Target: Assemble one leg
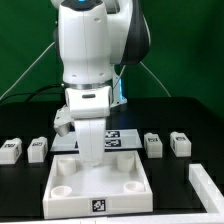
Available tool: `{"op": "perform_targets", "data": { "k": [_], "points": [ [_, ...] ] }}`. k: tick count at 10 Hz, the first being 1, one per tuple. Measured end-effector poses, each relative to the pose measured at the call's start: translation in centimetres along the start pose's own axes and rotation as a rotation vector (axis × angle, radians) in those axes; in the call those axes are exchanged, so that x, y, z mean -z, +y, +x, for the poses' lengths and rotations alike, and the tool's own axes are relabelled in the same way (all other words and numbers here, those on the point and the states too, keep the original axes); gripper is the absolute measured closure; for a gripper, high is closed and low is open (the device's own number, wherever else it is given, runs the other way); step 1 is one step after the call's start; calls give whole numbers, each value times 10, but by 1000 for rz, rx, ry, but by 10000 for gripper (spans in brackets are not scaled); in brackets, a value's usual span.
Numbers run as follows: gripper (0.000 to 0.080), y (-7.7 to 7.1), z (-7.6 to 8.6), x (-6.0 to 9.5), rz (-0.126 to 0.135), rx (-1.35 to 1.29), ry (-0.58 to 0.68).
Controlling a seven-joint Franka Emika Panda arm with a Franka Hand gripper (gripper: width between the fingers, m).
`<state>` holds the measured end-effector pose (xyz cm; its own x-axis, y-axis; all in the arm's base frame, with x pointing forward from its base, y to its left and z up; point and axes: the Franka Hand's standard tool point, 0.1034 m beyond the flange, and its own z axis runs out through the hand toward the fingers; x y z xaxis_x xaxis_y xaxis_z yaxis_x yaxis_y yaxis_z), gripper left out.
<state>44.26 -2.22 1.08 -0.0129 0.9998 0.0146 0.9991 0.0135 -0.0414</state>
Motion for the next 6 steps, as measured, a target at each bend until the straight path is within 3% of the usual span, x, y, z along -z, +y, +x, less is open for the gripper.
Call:
{"op": "perform_targets", "data": {
  "k": [1,6],
  "points": [
    [738,2,3,1,-3,-5,1],
    [738,53,73,15,-39,-10,29]
  ]
}}
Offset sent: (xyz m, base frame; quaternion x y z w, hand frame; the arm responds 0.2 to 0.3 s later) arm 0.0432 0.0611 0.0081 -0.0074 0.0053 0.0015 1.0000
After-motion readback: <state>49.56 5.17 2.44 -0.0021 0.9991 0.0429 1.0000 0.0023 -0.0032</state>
